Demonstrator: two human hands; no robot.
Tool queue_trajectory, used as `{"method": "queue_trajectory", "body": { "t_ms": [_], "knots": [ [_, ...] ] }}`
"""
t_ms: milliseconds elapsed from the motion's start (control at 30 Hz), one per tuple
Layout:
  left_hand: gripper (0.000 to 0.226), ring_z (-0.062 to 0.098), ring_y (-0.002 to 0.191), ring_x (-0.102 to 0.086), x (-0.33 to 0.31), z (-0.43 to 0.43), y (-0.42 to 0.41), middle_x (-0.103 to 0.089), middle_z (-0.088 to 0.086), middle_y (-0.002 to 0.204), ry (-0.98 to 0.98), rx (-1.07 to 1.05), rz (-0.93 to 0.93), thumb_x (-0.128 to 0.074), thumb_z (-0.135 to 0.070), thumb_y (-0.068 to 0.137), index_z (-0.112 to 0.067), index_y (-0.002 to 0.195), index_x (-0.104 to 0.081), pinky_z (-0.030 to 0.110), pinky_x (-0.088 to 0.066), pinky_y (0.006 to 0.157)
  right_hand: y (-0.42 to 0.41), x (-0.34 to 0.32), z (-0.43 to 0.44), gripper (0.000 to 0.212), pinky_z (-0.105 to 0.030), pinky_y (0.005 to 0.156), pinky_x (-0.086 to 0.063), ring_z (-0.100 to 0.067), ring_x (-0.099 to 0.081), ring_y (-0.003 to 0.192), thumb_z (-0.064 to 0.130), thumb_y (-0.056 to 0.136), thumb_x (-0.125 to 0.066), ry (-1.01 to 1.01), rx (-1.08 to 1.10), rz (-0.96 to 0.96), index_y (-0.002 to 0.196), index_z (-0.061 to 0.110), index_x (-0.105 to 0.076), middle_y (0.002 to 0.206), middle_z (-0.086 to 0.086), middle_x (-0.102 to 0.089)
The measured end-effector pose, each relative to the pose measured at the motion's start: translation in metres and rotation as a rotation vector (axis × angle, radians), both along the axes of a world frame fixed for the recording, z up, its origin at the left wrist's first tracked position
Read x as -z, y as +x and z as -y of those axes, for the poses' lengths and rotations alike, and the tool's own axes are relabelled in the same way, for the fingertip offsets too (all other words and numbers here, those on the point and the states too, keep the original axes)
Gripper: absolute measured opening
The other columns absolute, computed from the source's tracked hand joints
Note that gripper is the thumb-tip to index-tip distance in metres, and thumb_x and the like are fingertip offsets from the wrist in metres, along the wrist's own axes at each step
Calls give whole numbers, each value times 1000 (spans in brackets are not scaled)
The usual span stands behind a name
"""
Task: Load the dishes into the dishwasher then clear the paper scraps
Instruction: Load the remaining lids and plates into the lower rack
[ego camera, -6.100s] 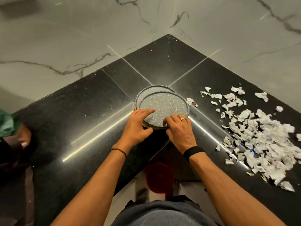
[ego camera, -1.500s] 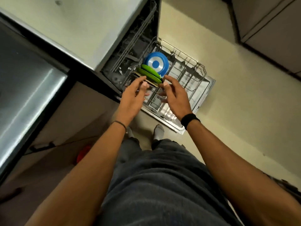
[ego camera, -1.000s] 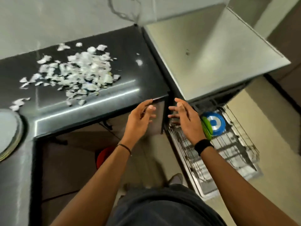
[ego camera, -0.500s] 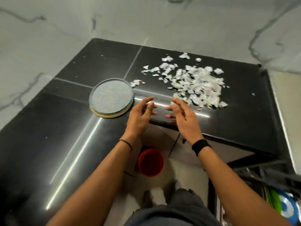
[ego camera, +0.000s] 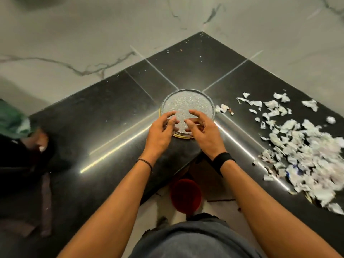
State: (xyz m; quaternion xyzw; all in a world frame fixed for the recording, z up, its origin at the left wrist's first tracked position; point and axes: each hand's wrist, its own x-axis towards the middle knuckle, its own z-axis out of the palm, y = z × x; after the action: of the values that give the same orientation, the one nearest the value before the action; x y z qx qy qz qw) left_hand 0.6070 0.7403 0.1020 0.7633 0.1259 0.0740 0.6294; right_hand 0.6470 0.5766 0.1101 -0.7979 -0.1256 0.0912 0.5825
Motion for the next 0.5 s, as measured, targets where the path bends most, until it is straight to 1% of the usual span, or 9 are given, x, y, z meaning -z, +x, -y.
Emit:
{"method": "queue_trajectory", "body": {
  "t_ms": [67,100,200,267,300,367,433,467,500],
  "knots": [
    [33,15,91,-74,6,0,4,-73,4,111,0,-73,-18,-52,-25,107,-19,138,-60,41,-61,90,16,8,-4,42,-31,91,-58,-8,-70,96,23,96,-69,-98,-78,31,137,25,-58,113,2,-71],
    [32,16,91,-74,9,0,6,-73,3,111,1,-99,-21,-52,-25,107,-19,138,-60,43,-61,90,22,12,-5,44,-31,92,-57,-9,-69,99,20,94,-71,-163,-117,63,136,23,-58,113,2,-71],
    [31,15,91,-74,16,1,6,-74,0,110,30,-172,-31,-53,-24,107,-21,137,-61,39,-60,88,39,31,-6,52,-43,98,-49,-23,-60,115,21,87,-74,-514,-306,249,136,21,-57,119,-1,-68],
    [32,11,89,-74,15,0,4,-74,1,110,28,-221,-35,-55,-23,106,-19,137,-61,34,-60,86,42,43,-3,57,-46,97,-45,-28,-53,118,24,84,-74,-752,-409,341,137,23,-54,123,-1,-63],
    [32,9,88,-74,15,0,3,-74,2,110,35,-241,-36,-56,-23,105,-19,136,-61,32,-59,85,42,48,-1,55,-45,95,-45,-29,-51,118,23,85,-73,-815,-430,374,137,23,-54,123,-1,-60],
    [32,9,89,-73,16,-2,4,-74,2,110,68,-252,-54,-59,-24,104,-20,136,-62,33,-59,86,44,55,2,45,-45,89,-46,-31,-51,114,16,87,-67,-844,-429,450,131,22,-57,121,-3,-59],
    [32,12,93,-73,16,-5,5,-74,1,109,102,-238,-67,-60,-25,103,-25,134,-63,38,-60,89,47,58,4,35,-47,85,-48,-32,-55,107,12,89,-64,-808,-422,493,123,20,-62,115,-4,-62],
    [33,12,96,-72,16,-6,5,-74,0,110,120,-222,-71,-61,-26,102,-26,134,-63,38,-59,91,48,58,4,33,-47,83,-49,-32,-57,104,12,88,-64,-786,-425,494,120,20,-63,112,-3,-64],
    [34,10,100,-70,13,-5,8,-73,-2,112,151,-187,-76,-61,-23,101,-26,135,-63,34,-58,91,49,56,7,33,-47,82,-49,-32,-58,101,11,86,-66,-763,-417,487,117,21,-64,110,-2,-65]
  ]
}}
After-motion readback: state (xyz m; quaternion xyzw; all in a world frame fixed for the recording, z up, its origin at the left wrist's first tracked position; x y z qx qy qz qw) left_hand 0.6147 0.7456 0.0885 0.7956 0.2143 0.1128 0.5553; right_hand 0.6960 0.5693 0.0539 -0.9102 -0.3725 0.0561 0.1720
